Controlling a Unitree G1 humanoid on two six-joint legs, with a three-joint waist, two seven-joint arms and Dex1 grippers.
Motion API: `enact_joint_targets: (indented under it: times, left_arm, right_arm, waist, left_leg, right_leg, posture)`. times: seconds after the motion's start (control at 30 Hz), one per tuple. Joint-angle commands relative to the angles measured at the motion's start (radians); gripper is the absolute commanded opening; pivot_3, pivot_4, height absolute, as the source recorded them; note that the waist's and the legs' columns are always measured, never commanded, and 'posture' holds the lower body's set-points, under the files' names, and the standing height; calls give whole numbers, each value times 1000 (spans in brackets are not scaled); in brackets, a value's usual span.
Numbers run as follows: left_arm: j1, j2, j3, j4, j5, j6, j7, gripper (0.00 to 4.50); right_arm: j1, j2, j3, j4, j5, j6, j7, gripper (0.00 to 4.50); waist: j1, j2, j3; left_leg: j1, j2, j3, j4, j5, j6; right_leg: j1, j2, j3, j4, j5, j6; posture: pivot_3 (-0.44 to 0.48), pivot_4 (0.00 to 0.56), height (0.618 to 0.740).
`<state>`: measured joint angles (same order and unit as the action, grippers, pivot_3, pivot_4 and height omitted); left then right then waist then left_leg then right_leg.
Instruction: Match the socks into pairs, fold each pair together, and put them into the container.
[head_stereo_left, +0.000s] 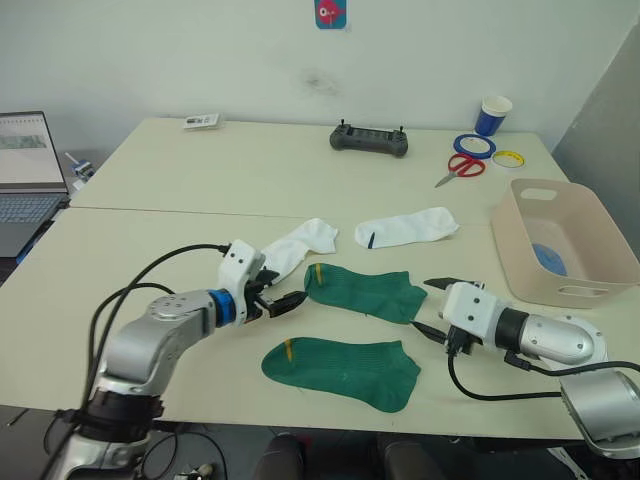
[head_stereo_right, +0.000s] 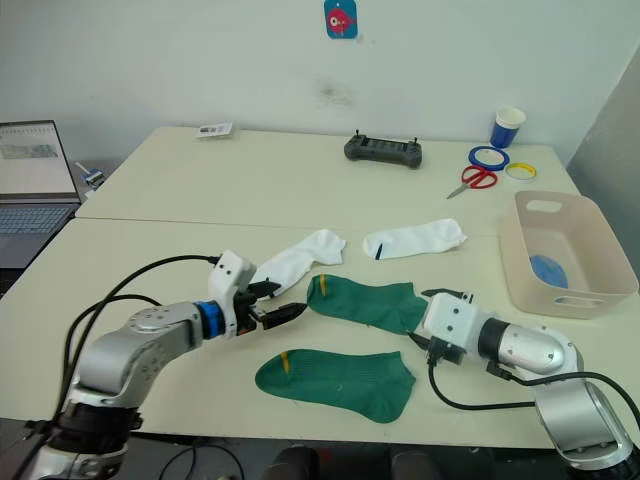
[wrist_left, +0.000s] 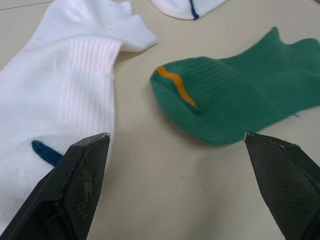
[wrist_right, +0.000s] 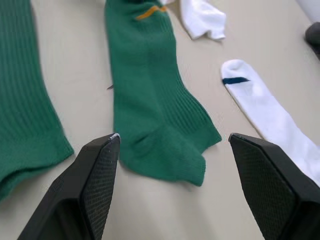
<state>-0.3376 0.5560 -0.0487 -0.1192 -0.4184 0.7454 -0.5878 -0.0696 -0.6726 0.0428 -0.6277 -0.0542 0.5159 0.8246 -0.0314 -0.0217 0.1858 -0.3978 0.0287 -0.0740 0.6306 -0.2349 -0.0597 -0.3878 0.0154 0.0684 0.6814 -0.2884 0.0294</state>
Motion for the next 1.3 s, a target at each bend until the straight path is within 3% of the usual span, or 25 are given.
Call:
enact_joint_targets:
  times: [0.03, 0.43, 0.6, 0.7, 1.0, 1.3]
  left_arm:
    - [-41, -34, -21, 35, 47, -38, 23, 3908]
    - [-63, -72, -58, 37, 51, 3, -25, 94]
    - [-40, -67, -55, 14, 48, 5, -34, 38]
    - [-27, -69, -43, 1, 41, 0, -39, 0]
    - [70, -32, 30, -81, 2, -37, -88, 0]
    - [130, 12, 95, -125, -33, 7, -94, 0]
  right_arm:
    - [-5, 27, -32, -52, 24, 52, -57, 3801]
    - [-74, 298, -112, 63, 97, 318, -326, 3801]
    - [-79, 399, -84, 185, 138, 331, -382, 3801]
    - [-66, 410, -69, 206, 167, 351, -375, 3195]
    - [-58, 392, -44, 144, 228, 342, -358, 91]
    - [-27, 376, -27, 21, 299, 450, -391, 36]
  waist:
    - [-1, 0, 0]
    - [-1, 0, 0]
    - [-1, 0, 0]
    - [-1, 0, 0]
    - [-3, 0, 0]
    - [-2, 0, 0]
  left_leg:
    - [0, 0, 0, 0, 0, 0]
    - [0, 0, -1, 0, 0, -1]
    - [0, 0, 0, 0, 0, -1]
    - [0, 0, 0, -1, 0, -1]
    - [0, 1, 0, -1, 0, -1]
    - [0, 1, 0, -1, 0, -1]
  right_leg:
    - [0, 0, 0, 0, 0, 0]
    - [0, 0, 0, 1, 0, 0]
    - [-1, 0, 0, 1, 0, 0]
    - [-1, 0, 0, 1, 1, -1]
    - [-1, 0, 0, 1, 0, 0]
    - [-1, 0, 0, 0, 0, 0]
  posture:
    - [0, 150, 740]
    - [0, 150, 740]
    - [0, 150, 740]
    - [0, 150, 740]
    - [0, 150, 740]
    - [0, 150, 740]
